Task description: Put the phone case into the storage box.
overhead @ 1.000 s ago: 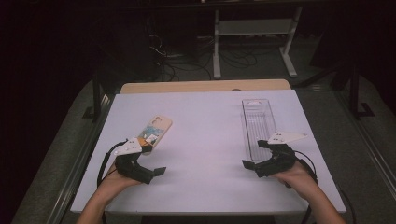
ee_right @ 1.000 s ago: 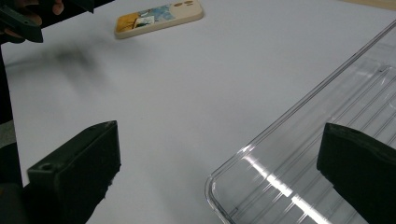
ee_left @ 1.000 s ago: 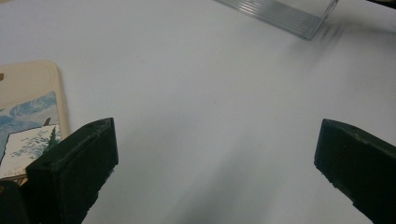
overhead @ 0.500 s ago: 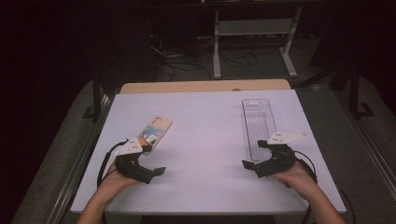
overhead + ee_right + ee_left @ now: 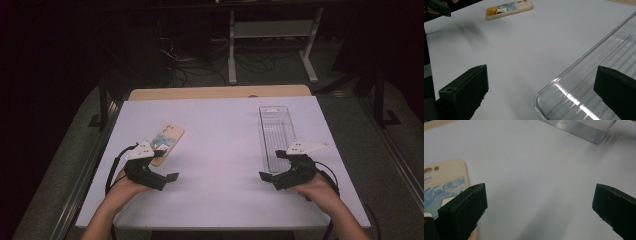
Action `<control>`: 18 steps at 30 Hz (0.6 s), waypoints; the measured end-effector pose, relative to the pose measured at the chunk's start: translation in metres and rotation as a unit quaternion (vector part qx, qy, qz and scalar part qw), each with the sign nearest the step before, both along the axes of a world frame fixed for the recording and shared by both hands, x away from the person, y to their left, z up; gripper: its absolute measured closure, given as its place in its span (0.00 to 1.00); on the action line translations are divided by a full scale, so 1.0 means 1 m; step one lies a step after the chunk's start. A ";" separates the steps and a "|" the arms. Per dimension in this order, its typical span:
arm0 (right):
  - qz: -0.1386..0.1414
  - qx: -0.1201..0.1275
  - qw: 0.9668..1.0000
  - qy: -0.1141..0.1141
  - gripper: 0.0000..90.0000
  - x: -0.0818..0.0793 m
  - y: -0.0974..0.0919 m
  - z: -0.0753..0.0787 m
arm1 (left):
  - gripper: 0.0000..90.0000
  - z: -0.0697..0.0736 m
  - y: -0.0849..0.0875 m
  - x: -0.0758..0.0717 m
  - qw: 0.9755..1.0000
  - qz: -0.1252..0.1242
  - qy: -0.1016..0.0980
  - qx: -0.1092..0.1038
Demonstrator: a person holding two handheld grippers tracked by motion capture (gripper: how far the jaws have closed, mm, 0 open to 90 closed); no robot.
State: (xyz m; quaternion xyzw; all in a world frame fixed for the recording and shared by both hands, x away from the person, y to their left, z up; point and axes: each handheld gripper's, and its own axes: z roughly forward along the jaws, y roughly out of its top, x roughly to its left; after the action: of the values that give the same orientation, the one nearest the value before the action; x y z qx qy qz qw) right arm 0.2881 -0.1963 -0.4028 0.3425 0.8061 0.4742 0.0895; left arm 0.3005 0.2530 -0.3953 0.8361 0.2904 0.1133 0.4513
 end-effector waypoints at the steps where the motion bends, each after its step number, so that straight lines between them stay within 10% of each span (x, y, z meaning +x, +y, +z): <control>1: 0.000 0.000 1.000 0.000 0.00 0.000 0.000 0.000 | 0.00 0.002 0.000 0.002 1.000 0.001 -0.003 0.000; 18: -0.001 0.000 1.000 0.000 0.00 0.000 0.000 0.000 | 0.00 0.026 -0.001 0.031 0.999 0.033 -0.017 -0.019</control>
State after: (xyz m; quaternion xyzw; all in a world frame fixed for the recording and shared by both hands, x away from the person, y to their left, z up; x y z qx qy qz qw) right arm 0.2879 -0.1966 -0.4028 0.3427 0.8060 0.4741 0.0901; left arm 0.3319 0.2516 -0.3696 0.8152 0.3123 0.1362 0.4683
